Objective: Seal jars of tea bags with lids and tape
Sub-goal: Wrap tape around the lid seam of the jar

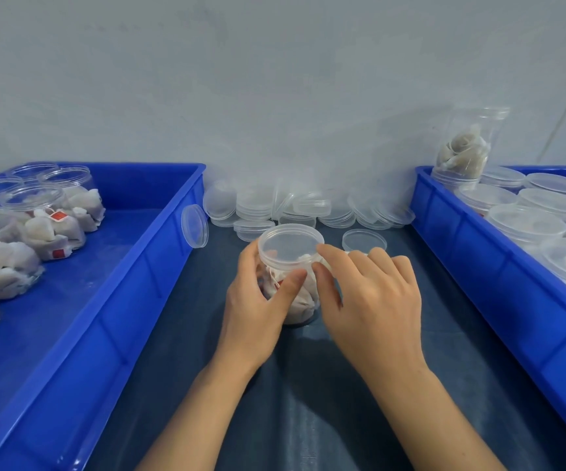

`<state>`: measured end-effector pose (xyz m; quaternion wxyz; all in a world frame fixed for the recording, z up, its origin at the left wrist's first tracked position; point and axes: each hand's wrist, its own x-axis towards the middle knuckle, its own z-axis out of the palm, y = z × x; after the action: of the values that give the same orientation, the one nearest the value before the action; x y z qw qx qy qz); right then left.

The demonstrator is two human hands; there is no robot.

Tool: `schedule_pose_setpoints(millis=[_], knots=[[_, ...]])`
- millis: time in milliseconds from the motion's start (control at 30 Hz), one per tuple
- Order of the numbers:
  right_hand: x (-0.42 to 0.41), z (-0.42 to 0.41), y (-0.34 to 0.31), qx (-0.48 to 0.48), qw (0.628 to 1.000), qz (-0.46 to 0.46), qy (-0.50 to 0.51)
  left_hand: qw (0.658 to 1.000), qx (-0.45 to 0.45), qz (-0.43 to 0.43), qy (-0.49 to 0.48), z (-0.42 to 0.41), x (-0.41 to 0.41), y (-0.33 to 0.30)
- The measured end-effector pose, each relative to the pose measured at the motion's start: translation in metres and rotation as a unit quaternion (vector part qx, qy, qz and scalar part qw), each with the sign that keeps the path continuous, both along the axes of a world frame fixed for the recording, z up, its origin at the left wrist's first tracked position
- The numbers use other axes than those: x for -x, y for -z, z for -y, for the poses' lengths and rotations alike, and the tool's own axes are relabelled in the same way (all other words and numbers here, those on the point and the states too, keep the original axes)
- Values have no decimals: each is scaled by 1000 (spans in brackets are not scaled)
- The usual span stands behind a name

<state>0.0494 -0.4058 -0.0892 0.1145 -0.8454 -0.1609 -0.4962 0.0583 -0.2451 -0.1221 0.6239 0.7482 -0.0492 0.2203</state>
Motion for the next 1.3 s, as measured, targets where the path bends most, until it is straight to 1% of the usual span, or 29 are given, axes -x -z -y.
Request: schedule_pose_setpoints(millis=[100, 200, 300, 533, 700, 1133, 1300], knots=[[4, -1, -3, -18, 999, -30, -21, 999, -13, 13, -32, 0, 5, -2], [9, -3, -7, -30, 996, -63, -54, 995, -44, 24, -86, 0, 10, -7], [11, -4, -9, -31, 995, -67, -60, 993, -41, 27, -108, 2, 12, -9], [7, -3, -6, -24, 997, -60, -30, 993, -27, 10, -112, 5, 13, -10], [3, -1, -3, -29, 998, -48, -29, 994, -12, 10, -110, 7, 17, -16], [1, -2, -4, -49, 992, -113, -18, 995, 29, -1, -92, 11, 24, -26], [3, -1, -6, -63, 989, -133, -15, 997, 43, -4, -68, 12, 24, -27]])
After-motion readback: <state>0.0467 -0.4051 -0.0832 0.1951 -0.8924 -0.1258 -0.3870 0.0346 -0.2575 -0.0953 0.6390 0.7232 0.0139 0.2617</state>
